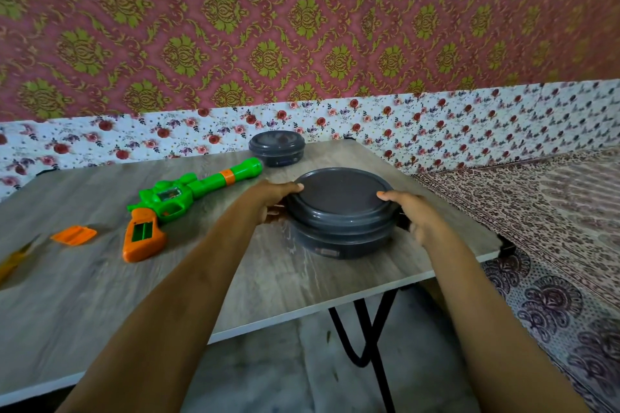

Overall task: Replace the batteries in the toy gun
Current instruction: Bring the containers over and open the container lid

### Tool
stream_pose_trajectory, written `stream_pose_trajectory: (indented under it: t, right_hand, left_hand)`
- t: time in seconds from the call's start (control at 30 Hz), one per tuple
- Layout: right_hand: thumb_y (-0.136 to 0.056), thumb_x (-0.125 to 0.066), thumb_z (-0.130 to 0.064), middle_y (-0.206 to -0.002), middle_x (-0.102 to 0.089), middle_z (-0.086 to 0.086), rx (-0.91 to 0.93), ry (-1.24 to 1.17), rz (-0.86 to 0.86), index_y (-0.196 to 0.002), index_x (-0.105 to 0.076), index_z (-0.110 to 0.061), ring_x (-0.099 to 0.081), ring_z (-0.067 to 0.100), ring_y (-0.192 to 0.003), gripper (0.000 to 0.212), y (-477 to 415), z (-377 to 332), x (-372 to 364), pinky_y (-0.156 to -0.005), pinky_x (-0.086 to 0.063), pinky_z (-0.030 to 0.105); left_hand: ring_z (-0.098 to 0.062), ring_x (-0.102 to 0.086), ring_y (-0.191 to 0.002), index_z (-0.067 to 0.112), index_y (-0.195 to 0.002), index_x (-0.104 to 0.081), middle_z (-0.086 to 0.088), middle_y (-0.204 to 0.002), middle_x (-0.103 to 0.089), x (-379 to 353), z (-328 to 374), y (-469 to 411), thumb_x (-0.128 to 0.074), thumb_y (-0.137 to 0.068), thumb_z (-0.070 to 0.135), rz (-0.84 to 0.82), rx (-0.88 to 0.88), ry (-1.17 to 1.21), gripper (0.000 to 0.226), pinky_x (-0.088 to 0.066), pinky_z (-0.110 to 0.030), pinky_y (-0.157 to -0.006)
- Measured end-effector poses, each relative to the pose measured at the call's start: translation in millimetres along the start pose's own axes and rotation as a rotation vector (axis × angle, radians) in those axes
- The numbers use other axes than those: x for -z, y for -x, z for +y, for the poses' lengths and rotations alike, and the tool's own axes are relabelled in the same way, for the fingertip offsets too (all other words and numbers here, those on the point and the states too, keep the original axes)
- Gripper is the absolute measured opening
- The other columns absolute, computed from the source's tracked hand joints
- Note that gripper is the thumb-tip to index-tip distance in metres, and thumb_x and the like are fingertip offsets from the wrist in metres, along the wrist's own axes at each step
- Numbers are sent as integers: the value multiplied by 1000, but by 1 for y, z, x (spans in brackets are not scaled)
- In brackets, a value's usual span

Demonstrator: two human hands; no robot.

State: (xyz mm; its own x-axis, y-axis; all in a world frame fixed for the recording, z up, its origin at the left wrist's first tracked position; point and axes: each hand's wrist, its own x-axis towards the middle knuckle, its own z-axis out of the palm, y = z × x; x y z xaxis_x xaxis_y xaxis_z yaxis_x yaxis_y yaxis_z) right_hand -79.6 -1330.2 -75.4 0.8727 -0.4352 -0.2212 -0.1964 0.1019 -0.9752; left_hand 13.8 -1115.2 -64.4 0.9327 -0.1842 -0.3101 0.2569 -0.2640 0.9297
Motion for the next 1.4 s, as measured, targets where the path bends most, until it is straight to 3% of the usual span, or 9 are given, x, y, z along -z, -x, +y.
stream_pose_trajectory:
  t: [0.1,0.23,0.5,0.6,0.73,0.83,0.93,1.17,1.4]
  right_hand:
    - [-79,-69,-17,-119,-53,0,-25,-1,-88,-116,-56,-6,-48,14,-109,41,-4,-3,5,-95,-37,25]
    - [-82,-66,-18,-134,-52,9,-23,27,-76,-119,-55,-5,-47,21,-121,41,-10,6,3,-103,-36,30]
    - [-82,-66,-21,-135,-50,10,2,-14,-30,-125,-53,-3,-45,23,-126,48,-16,13,0,-98,-34,28]
    - [-79,-69,-28,-135,-49,7,11,26,-31,-126,-53,-6,-44,24,-127,54,-15,14,3,-99,-34,30]
    - [-64,-78,-37,-139,-48,9,-15,49,-107,-128,-51,-9,-45,26,-127,74,-10,8,7,-110,-33,44]
    - [-67,-75,-43,-145,-40,7,3,18,-120,-135,-43,-9,-35,25,-135,83,-7,4,7,-114,-25,41]
    - [-50,-79,-47,-143,-43,6,19,44,-192,-137,-40,-9,-37,21,-133,103,-1,9,8,-113,-26,36]
    - [-70,-72,-26,-124,-55,-5,121,-34,-304,-128,-45,-16,-52,9,-108,65,-12,33,9,-97,-34,23]
    - [-45,-79,-44,-131,-53,-4,167,22,-311,-133,-43,-21,-47,12,-122,99,-19,36,12,-104,-33,27]
  left_hand:
    - [-18,-55,-82,10,-97,-57,-8,-97,-59,6,-4,-5,-72,-82,29,-57,36,2,28,-48,-27,-66]
    - [-16,-53,-73,10,-88,-57,-6,-85,-55,9,-4,-8,-69,-84,26,-127,45,-10,21,-46,-25,-58]
    - [-13,-48,-70,16,-78,-57,-2,-80,-52,-4,-7,-14,-66,-85,22,-48,56,59,13,-40,-23,-56]
    - [-14,-49,-71,16,-82,-58,-2,-81,-53,-2,-6,-11,-67,-84,25,-34,42,10,13,-40,-25,-54]
    - [-17,-51,-73,14,-84,-56,-7,-88,-54,1,1,-6,-68,-84,25,-30,66,-47,16,-46,-26,-61]
    - [-18,-52,-77,14,-84,-56,-8,-93,-55,2,3,-7,-71,-82,26,-37,88,-62,19,-48,-27,-63]
    - [-19,-53,-79,14,-88,-57,-9,-101,-56,3,1,-11,-71,-81,27,-50,84,-55,21,-49,-28,-63]
    - [-12,-56,-86,16,-111,-57,-1,-100,-62,-1,-6,-3,-76,-76,32,-164,-66,-218,43,-51,-26,-70]
    - [-19,-59,-95,12,-117,-56,-7,-108,-65,-1,-4,-2,-75,-77,34,-159,-143,-332,49,-52,-35,-88]
